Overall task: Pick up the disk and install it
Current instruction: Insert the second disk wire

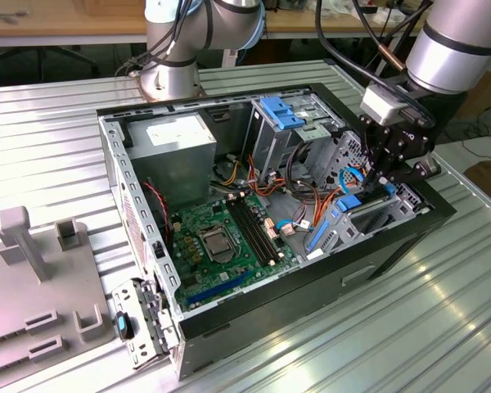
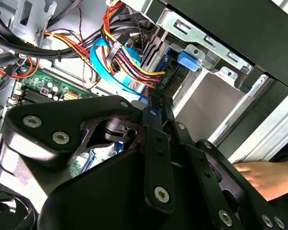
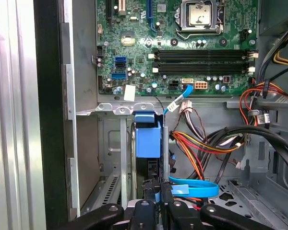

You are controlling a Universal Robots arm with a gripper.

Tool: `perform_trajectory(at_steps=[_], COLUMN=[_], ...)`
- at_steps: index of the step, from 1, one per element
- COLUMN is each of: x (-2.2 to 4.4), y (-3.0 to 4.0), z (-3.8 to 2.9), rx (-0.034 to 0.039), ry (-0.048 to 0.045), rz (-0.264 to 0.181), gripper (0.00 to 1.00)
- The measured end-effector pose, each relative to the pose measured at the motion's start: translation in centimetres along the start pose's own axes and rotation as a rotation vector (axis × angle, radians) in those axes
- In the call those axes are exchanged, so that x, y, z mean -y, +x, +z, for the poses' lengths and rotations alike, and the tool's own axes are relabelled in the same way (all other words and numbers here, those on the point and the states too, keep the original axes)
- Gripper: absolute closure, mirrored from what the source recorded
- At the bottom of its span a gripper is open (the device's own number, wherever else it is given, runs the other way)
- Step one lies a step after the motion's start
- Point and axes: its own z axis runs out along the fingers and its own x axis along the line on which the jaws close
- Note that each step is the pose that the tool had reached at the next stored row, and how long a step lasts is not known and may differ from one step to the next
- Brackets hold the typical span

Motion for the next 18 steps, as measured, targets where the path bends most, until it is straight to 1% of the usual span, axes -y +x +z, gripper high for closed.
perform_trajectory(at_steps=[8, 9, 18], x=[-0.03, -0.03, -0.03], y=[-0.03, -0.04, -0.04], z=[0.25, 0.31, 0.37], rx=[0.0007, 0.0018, 0.0024], ry=[0.0, 0.0, 0.0], rz=[0.0, 0.0, 0.001], gripper=[0.84, 0.84, 0.84])
